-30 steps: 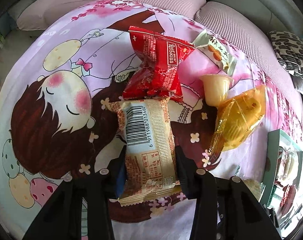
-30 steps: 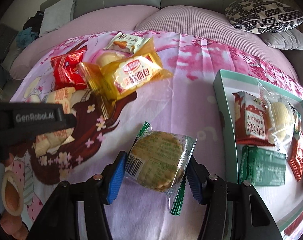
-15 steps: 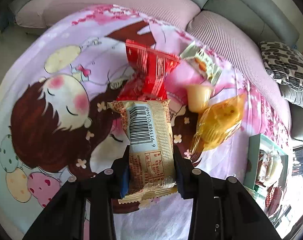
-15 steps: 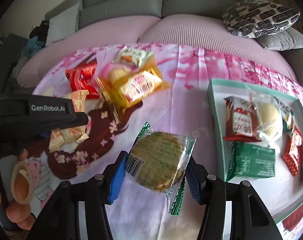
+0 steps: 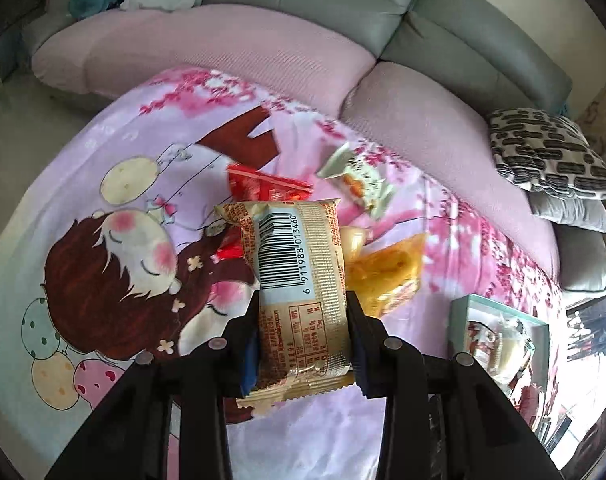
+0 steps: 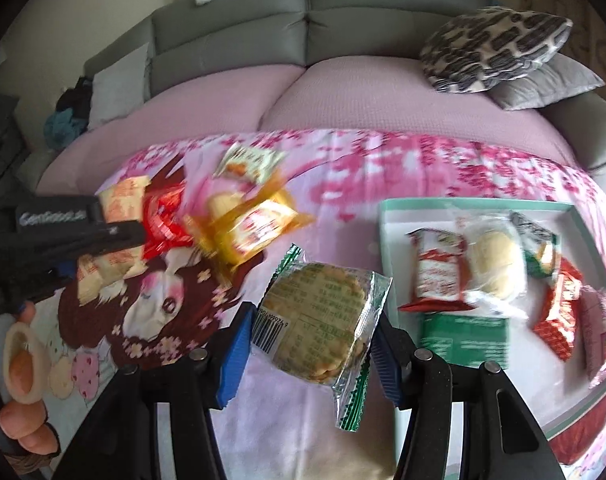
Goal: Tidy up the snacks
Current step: 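Lift both held packs and carry them toward the tray, then lower bread pack and biscuit pack into the tray, open both tools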
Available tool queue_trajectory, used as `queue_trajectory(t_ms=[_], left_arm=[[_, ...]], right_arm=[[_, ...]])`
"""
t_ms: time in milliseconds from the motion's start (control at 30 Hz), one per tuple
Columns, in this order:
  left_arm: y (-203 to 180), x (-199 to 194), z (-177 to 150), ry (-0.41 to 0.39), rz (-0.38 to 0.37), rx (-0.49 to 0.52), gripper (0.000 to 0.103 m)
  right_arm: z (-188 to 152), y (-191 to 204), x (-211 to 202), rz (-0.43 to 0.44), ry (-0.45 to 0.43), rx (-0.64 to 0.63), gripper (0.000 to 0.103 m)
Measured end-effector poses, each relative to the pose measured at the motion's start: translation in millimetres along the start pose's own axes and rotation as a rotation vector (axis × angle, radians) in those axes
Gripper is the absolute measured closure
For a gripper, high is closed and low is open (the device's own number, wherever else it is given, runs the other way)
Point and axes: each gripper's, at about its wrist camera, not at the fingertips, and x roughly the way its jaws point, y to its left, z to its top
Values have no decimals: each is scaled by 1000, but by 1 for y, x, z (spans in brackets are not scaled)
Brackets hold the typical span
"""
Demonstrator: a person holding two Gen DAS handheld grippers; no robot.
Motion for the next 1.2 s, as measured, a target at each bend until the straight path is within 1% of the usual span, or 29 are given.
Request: queue_trajectory(t_ms=[167,300,400,600,700,800,900,1067,1200], left_arm=[[-32,-4,-8,-3,-40,82,64],[-56,-4,-18,7,-77,143,64],[-75,-3,-26,24,-127,189,64],[-114,-1,-41,33,-174,296,64],[-134,4,-46,43,-202,345,64],[-148,13,-51,55,-197,381,64],[-159,20,-54,58,-192,402,64],[-178,30,-62,57,-207,443,64],[-195,40,-69,70,-205,480,64]], right_arm=[[7,-41,-9,-70,-27,91,45],[8,-84,-14,-113,-29,202,45],[6,-117,-19,-158,-32,281,45],[-1,-170,-30,-236,-46,402,45],[-5,-186,-34,-248,-52,438,45],[-5,-196,-35,-264,-58,452,45],[-4,-202,-33,-281,-59,455,45],[-4,-207,-28,-273,-55,467,45],[-5,-212,-26,-283,-54,482,45]])
